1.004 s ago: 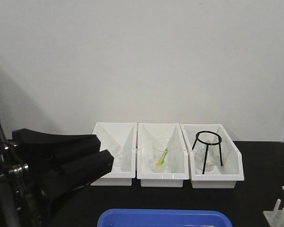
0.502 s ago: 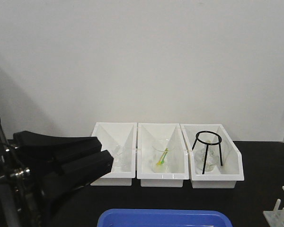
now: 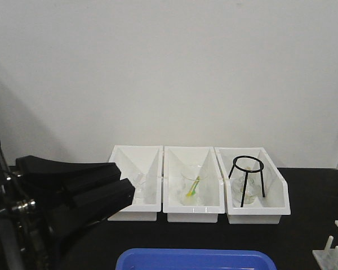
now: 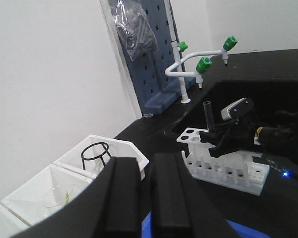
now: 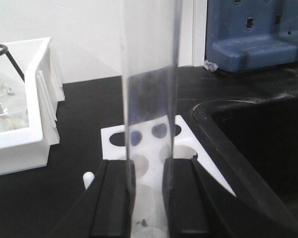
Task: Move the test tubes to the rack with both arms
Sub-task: 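Carry the test tube with the right gripper above the white rack, then lower the test tube into a hole of the white rack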
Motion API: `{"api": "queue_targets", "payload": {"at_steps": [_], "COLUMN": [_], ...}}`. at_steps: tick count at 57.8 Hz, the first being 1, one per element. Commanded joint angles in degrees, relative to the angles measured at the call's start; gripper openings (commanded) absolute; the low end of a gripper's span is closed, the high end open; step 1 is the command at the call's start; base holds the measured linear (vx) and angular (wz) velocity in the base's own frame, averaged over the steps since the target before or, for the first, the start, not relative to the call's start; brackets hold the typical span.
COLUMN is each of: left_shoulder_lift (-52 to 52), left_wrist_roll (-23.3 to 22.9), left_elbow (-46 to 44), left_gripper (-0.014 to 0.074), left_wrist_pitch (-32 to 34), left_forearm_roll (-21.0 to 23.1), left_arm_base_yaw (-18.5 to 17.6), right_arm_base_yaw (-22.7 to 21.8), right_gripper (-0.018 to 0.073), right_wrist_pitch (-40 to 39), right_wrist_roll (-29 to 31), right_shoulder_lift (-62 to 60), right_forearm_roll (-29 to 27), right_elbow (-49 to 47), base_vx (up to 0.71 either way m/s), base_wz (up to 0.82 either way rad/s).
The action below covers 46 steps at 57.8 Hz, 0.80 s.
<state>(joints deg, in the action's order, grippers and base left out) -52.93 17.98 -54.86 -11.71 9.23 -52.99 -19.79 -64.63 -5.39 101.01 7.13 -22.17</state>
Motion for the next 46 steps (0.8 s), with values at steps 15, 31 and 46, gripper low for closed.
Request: {"api": "queue_targets", "payload": {"at_steps": [15, 31, 46], "left_shoulder_lift": [0.4, 0.4, 0.4], "left_wrist_roll": [-0.1, -0.2, -0.2], "left_elbow": [-1.8, -1.8, -1.8], "left_gripper": [0.0209, 0.0209, 0.0209], "left_wrist_pitch": [4.5, 4.5, 4.2], "left_forearm_roll": [0.3, 0.4, 0.4], "left_arm_base_yaw": [-0.1, -0.1, -0.1], "right_arm_base_yaw": [-0.4, -0.4, -0.4], "right_gripper": [0.0012, 0.0169, 0.0360], "right_wrist_pitch": [-4.1, -4.1, -4.1], "right_wrist_roll": [0.4, 0.4, 0.6], "right_shoulder_lift": [1.6, 1.6, 1.6], "right_forearm_roll": [0.0, 0.5, 0.5], "right_elbow": [-0.9, -0.9, -0.9], "base_vx": [0.00, 0.00, 0.00], "base_wz": [0.00, 0.00, 0.00]}}
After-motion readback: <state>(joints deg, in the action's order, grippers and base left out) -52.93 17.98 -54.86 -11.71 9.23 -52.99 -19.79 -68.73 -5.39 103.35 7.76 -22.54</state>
